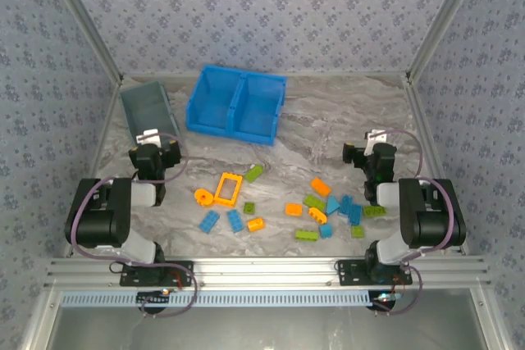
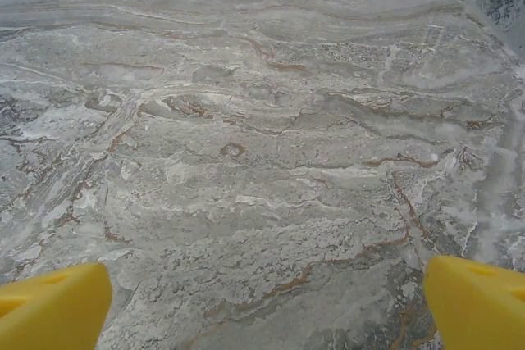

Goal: Sort the legos into containers by color

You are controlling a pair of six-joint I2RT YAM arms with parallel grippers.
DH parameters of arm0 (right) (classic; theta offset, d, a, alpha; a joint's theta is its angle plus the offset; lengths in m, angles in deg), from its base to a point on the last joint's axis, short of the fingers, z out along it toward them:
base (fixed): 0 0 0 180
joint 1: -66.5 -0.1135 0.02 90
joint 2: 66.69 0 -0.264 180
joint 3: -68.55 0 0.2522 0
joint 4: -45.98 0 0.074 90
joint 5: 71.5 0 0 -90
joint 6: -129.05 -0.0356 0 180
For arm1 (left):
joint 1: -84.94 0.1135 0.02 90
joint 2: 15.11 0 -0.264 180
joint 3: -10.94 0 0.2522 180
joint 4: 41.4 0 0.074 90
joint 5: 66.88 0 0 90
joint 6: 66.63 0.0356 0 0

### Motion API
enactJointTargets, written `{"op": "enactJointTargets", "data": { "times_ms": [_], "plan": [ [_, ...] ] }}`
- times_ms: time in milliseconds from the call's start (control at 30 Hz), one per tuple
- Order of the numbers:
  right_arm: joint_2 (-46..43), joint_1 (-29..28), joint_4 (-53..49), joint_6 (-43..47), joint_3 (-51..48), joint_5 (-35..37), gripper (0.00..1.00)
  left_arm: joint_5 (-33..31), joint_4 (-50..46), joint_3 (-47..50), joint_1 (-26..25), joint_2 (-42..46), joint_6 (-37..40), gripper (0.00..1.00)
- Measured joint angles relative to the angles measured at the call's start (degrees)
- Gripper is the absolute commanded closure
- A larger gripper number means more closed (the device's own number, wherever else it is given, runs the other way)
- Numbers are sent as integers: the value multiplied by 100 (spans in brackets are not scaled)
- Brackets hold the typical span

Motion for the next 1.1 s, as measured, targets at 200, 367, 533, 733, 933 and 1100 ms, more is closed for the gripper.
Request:
{"op": "enactJointTargets", "data": {
  "times_ms": [200, 367, 533, 733, 933, 1100],
  "plan": [
    [0, 0, 0, 0, 0, 2, 0, 0, 0, 0, 0, 0, 0, 1],
    [0, -2, 0, 0, 0, 2, 0, 0, 0, 0, 0, 0, 0, 1],
    [0, 0, 0, 0, 0, 2, 0, 0, 0, 0, 0, 0, 0, 1],
    [-63, -2, -85, -2, 0, 66, 0, -31, -164, -4, -52, 101, 46, 1],
    [-1598, -208, -2153, -98, 848, 643, 0, -876, -2024, -474, -1078, 2146, 157, 1],
    [-3003, -780, -3156, -337, 1814, 1043, 0, -1410, -2999, -938, -1633, 3762, 85, 1]
  ]
}}
